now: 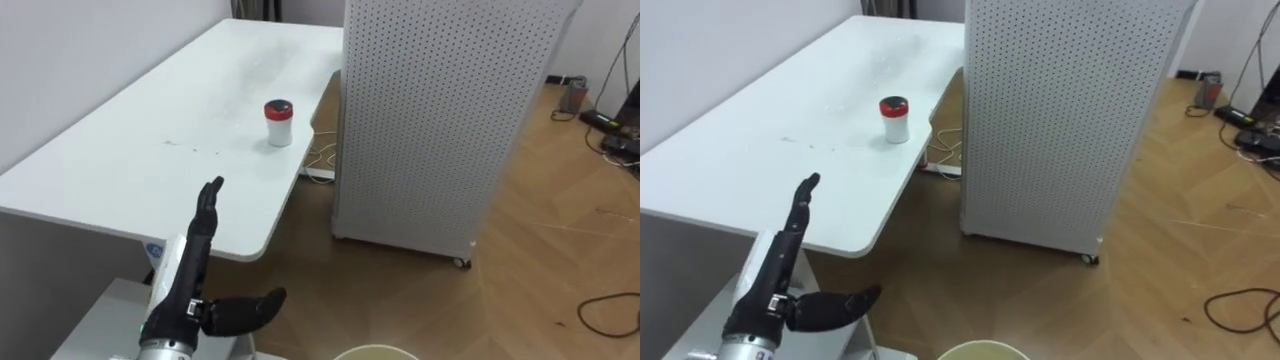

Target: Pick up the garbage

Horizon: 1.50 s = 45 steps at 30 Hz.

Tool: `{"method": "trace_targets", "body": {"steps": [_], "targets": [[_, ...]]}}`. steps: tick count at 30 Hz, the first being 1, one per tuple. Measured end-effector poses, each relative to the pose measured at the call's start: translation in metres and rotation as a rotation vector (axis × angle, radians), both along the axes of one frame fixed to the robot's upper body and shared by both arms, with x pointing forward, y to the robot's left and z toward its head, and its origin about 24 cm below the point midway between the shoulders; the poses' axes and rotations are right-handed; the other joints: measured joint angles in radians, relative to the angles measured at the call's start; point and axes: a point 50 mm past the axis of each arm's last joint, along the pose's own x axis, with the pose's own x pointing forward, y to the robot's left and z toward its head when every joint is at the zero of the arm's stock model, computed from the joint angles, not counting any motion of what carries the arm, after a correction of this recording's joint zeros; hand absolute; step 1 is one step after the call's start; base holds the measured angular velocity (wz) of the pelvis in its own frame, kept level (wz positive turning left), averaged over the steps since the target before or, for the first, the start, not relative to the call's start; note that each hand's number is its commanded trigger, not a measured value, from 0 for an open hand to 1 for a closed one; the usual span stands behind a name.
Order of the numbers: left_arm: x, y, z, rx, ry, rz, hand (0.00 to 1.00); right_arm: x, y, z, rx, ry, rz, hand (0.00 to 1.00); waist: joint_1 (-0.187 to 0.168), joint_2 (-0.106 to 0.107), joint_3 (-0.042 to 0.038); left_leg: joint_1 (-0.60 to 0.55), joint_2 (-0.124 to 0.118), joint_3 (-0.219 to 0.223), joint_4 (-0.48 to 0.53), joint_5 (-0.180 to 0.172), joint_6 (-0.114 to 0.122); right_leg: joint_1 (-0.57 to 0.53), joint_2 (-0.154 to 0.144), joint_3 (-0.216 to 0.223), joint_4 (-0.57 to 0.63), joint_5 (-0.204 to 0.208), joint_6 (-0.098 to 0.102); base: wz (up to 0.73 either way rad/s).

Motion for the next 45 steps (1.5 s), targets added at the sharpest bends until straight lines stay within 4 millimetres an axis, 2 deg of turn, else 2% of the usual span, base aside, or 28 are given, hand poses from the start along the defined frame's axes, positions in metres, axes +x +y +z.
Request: {"method": "trace_targets", "body": {"steps": [2,4,6,7,9,10,11,12,13,14,15,19,22,24,25,28,29,30,31,32,33,34,36,37,38,39,41,45], "targets": [[-0.002,0.002,-0.001,0.004,0.003,0.011,0.00,-0.004,0.003,-0.002,0.016,0.010,0.004,1.00,0.010,-0.009,0.0034,-0.027,0.013,-0.001,0.114,-0.001,-0.001,0.000,-0.001,-0.017,0.023,-0.017,-0.020,-0.53],[-0.002,0.002,-0.001,0.000,0.001,0.010,0.00,-0.008,0.002,-0.003,0.014,0.020,0.002,1.00,0.007,-0.008,0.0079,-0.086,0.032,-0.033,0.286,0.001,0.000,0.004,0.006,-0.010,0.053,-0.048,-0.045,-0.39],[-0.002,0.000,-0.001,-0.009,-0.018,-0.004,0.00,-0.009,0.001,-0.003,0.001,0.023,-0.009,1.00,0.003,0.005,0.0194,-0.201,0.042,-0.150,0.524,0.037,0.017,0.020,0.036,0.025,0.085,-0.073,-0.068,-0.27],[-0.001,-0.001,-0.002,-0.018,-0.018,-0.010,0.00,-0.009,0.000,-0.003,-0.003,0.024,-0.018,1.00,-0.004,0.011,0.0181,-0.232,0.033,-0.174,0.545,0.027,0.019,0.025,0.043,0.028,0.085,-0.077,-0.073,0.00],[-0.001,-0.005,-0.006,-0.079,-0.017,-0.019,0.00,-0.010,-0.005,-0.003,-0.033,0.031,-0.040,1.00,-0.012,0.003,0.0218,-0.363,-0.055,-0.194,0.514,-0.001,0.062,0.032,0.047,0.057,0.087,-0.094,-0.076,-0.14],[-0.001,-0.004,-0.006,-0.094,-0.014,-0.013,0.00,-0.010,-0.006,-0.003,-0.039,0.033,-0.045,1.00,-0.006,0.001,0.0225,-0.392,-0.079,-0.195,0.480,0.001,0.060,0.034,0.049,0.069,0.085,-0.095,-0.076,-0.53],[-0.001,-0.003,-0.006,-0.110,-0.014,-0.006,0.00,-0.011,-0.006,-0.004,-0.044,0.038,-0.047,1.00,0.011,-0.003,0.0247,-0.439,-0.114,-0.200,0.376,0.018,0.053,0.036,0.050,0.081,0.085,-0.102,-0.077,-0.63],[-0.001,-0.002,-0.006,-0.117,-0.013,0.001,0.00,-0.013,-0.007,-0.004,-0.048,0.043,-0.047,1.00,0.024,-0.003,0.0246,-0.468,-0.133,-0.212,0.242,0.065,0.051,0.033,0.050,0.081,0.089,-0.113,-0.075,-0.64],[-0.001,-0.002,-0.007,-0.119,-0.012,0.003,0.00,-0.013,-0.007,-0.004,-0.048,0.048,-0.046,1.00,0.032,-0.004,0.0227,-0.476,-0.139,-0.225,0.179,0.100,0.056,0.030,0.048,0.080,0.095,-0.124,-0.070,-0.79],[-0.002,0.001,-0.009,-0.133,0.002,0.017,0.00,-0.015,-0.006,-0.006,-0.045,0.062,-0.044,1.00,0.044,-0.006,0.0147,-0.486,-0.141,-0.239,0.123,0.167,0.057,0.031,0.037,0.076,0.115,-0.148,-0.054,-0.60],[-0.004,0.004,-0.012,-0.139,0.018,0.029,0.00,-0.017,-0.004,-0.007,-0.042,0.070,-0.038,1.00,0.041,-0.005,0.0020,-0.476,-0.146,-0.242,0.116,0.205,0.062,0.042,0.039,0.062,0.116,-0.163,-0.039,-0.45],[-0.005,0.004,-0.014,-0.146,0.021,0.039,0.00,-0.024,-0.005,-0.009,-0.043,0.095,-0.046,1.00,0.039,-0.032,-0.0020,-0.457,-0.155,-0.238,0.131,0.257,0.088,0.078,0.028,0.077,0.081,-0.183,-0.033,-0.09],[-0.004,0.008,-0.012,-0.142,0.014,0.047,0.00,-0.023,-0.009,-0.008,-0.053,0.093,-0.054,1.00,0.040,-0.044,0.0004,-0.435,-0.178,-0.229,0.170,0.210,0.117,0.127,0.006,0.096,0.061,-0.207,-0.035,-0.01],[-0.003,0.009,-0.011,-0.140,0.011,0.043,0.00,-0.023,-0.006,-0.009,-0.055,0.097,-0.038,1.00,0.063,-0.045,0.0009,-0.436,-0.179,-0.192,0.236,0.135,0.128,0.158,-0.008,0.120,0.072,-0.241,-0.034,-0.26],[-0.003,0.008,-0.010,-0.141,0.009,0.042,0.00,-0.022,-0.005,-0.008,-0.053,0.094,-0.033,1.00,0.067,-0.044,0.0005,-0.436,-0.182,-0.187,0.246,0.117,0.132,0.161,-0.012,0.122,0.085,-0.249,-0.031,-0.18],[0.000,0.007,-0.008,-0.140,0.001,0.030,0.00,-0.015,0.000,-0.006,-0.040,0.069,-0.017,1.00,0.068,-0.049,0.0041,-0.410,-0.214,-0.167,0.279,0.053,0.154,0.098,-0.066,0.074,0.304,-0.267,0.004,0.03],[0.001,0.006,-0.006,-0.140,-0.007,0.028,0.00,-0.013,0.002,-0.006,-0.038,0.063,-0.010,1.00,0.068,-0.046,0.0059,-0.399,-0.220,-0.159,0.299,0.027,0.162,0.057,-0.089,0.049,0.416,-0.239,0.042,0.11],[0.005,0.006,-0.003,-0.137,-0.022,0.024,0.00,-0.011,0.003,-0.005,-0.035,0.054,-0.006,1.00,0.069,-0.040,0.0074,-0.394,-0.219,-0.153,0.326,-0.002,0.169,0.021,-0.105,0.025,0.512,-0.195,0.056,0.12],[0.007,0.005,-0.001,-0.138,-0.033,0.024,0.00,-0.009,0.004,-0.004,-0.035,0.047,-0.003,1.00,0.072,-0.038,0.0081,-0.391,-0.219,-0.153,0.331,-0.013,0.172,0.004,-0.113,0.018,0.550,-0.172,0.055,0.06],[0.011,0.004,0.003,-0.133,-0.056,0.029,0.00,-0.003,0.004,-0.002,-0.037,0.034,0.003,1.00,0.082,-0.030,0.0130,-0.378,-0.219,-0.159,0.331,-0.025,0.177,-0.029,-0.120,0.006,0.612,-0.109,0.059,0.08],[0.014,0.002,0.006,-0.116,-0.075,0.029,0.00,-0.001,0.003,-0.002,-0.037,0.026,-0.004,1.00,0.080,-0.017,0.0165,-0.362,-0.215,-0.179,0.315,-0.030,0.179,-0.051,-0.129,-0.016,0.638,-0.081,0.068,0.06],[0.014,0.002,0.008,-0.106,-0.085,0.034,0.00,0.000,0.003,-0.001,-0.036,0.023,-0.004,1.00,0.087,-0.014,0.0176,-0.353,-0.212,-0.184,0.303,-0.030,0.179,-0.064,-0.132,-0.023,0.637,-0.096,0.069,0.10],[0.015,0.004,0.013,-0.115,-0.122,0.072,0.00,0.000,0.002,-0.001,-0.036,0.022,0.000,1.00,0.092,0.003,0.0220,-0.332,-0.195,-0.211,0.271,-0.028,0.176,-0.122,-0.129,-0.021,0.523,-0.176,0.053,0.11],[0.015,0.005,0.013,-0.116,-0.127,0.078,0.00,-0.001,0.003,-0.001,-0.037,0.025,0.003,1.00,0.091,0.004,0.0210,-0.327,-0.192,-0.219,0.265,-0.027,0.174,-0.128,-0.130,-0.020,0.457,-0.179,0.054,0.23],[0.015,0.006,0.015,-0.116,-0.136,0.090,0.00,-0.003,0.003,-0.003,-0.042,0.033,0.010,1.00,0.088,0.002,0.0199,-0.310,-0.191,-0.228,0.251,-0.027,0.170,-0.128,-0.131,-0.019,0.298,-0.172,0.056,0.23],[0.015,0.007,0.016,-0.117,-0.144,0.101,0.00,-0.005,0.001,-0.003,-0.050,0.041,0.012,1.00,0.089,-0.003,0.0200,-0.293,-0.191,-0.231,0.241,-0.033,0.159,-0.121,-0.133,-0.010,0.157,-0.087,0.068,0.28],[0.014,0.008,0.017,-0.106,-0.152,0.104,0.00,-0.010,0.000,-0.006,-0.068,0.067,0.026,1.00,0.093,0.009,0.0110,-0.276,-0.172,-0.257,0.228,-0.033,0.145,-0.081,-0.117,-0.045,0.112,-0.066,0.050,0.15],[0.014,0.011,0.039,-0.088,-0.258,0.118,0.00,-0.009,0.002,-0.007,-0.072,0.070,0.060,1.00,0.090,-0.007,0.0095,-0.234,-0.142,-0.278,0.153,-0.009,0.106,-0.016,-0.082,-0.062,0.020,-0.048,0.032,0.14]]}}
